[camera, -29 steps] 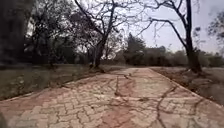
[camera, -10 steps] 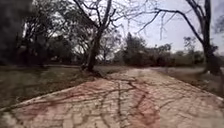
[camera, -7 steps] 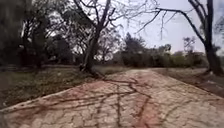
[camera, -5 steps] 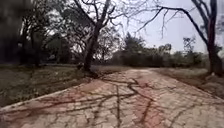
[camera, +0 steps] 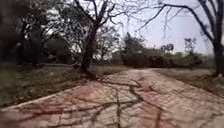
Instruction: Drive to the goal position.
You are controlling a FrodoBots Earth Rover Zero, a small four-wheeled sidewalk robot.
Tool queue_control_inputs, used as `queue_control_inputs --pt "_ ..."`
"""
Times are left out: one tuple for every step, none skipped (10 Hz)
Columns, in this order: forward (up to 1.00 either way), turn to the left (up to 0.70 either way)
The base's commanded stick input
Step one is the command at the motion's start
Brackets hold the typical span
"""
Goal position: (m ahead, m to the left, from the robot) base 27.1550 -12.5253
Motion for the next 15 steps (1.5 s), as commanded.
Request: queue_control_inputs --pt "0.7 0.0" --pt "0.7 0.0" --pt "0.7 0.0" --pt "0.7 0.0" --pt "0.7 0.0" --pt "0.7 0.0" --pt "0.7 0.0" --pt "0.7 0.0" --pt "0.7 0.0" --pt "0.7 0.0" --pt "0.7 -0.35" --pt "0.7 -0.35" --pt "0.7 -0.27" --pt "0.7 -0.12" --pt "0.7 0.0"
